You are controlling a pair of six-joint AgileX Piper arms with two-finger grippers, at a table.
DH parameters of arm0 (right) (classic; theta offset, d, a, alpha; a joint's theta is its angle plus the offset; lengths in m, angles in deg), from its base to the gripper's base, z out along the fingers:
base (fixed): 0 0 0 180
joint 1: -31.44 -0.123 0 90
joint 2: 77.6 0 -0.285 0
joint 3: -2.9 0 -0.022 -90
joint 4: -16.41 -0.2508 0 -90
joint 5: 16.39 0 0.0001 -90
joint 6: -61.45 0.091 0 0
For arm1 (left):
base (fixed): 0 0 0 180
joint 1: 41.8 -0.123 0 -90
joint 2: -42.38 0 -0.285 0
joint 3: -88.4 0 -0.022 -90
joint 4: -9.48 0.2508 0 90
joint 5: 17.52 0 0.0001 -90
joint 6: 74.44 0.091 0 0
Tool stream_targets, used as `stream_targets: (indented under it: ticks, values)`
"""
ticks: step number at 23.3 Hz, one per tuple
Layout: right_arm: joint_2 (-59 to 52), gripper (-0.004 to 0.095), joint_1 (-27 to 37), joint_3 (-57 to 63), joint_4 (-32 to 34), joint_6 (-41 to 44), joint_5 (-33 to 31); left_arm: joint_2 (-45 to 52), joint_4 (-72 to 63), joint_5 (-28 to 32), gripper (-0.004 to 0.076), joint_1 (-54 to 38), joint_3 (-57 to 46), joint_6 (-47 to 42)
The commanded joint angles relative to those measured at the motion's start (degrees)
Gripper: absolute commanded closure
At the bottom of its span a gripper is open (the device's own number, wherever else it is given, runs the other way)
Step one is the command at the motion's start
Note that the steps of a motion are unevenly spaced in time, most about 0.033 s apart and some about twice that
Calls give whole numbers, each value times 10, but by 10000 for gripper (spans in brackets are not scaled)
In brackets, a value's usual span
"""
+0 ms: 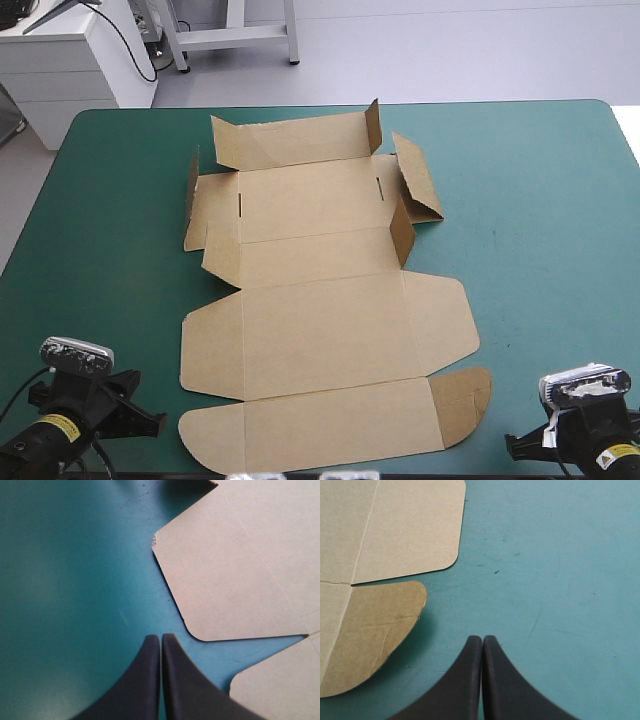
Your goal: Fold the box
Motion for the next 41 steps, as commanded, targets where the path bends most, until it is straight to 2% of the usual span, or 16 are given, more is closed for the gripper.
stream_targets:
  ticks: [1,8,15,24,31,36,41]
  values:
    - [8,924,-3,-14,-9,-4,30,-3,-1,31,731,0,15,-1]
    - [9,923,-3,-20,-14,-1,28,-3,-1,31,731,0,15,-1]
    - [46,923,-3,-95,-16,7,25,-3,-1,31,731,0,15,-1]
    - [311,923,-3,-280,-106,-14,44,-3,-1,31,731,0,15,-1]
    - [534,923,-3,-486,-113,-6,-31,-3,-1,31,731,0,15,-1]
    - [607,922,-10,-578,-138,-6,-50,-3,-1,31,731,0,15,-1]
    - [667,921,-75,-634,-105,19,-51,-3,-1,31,731,0,15,-1]
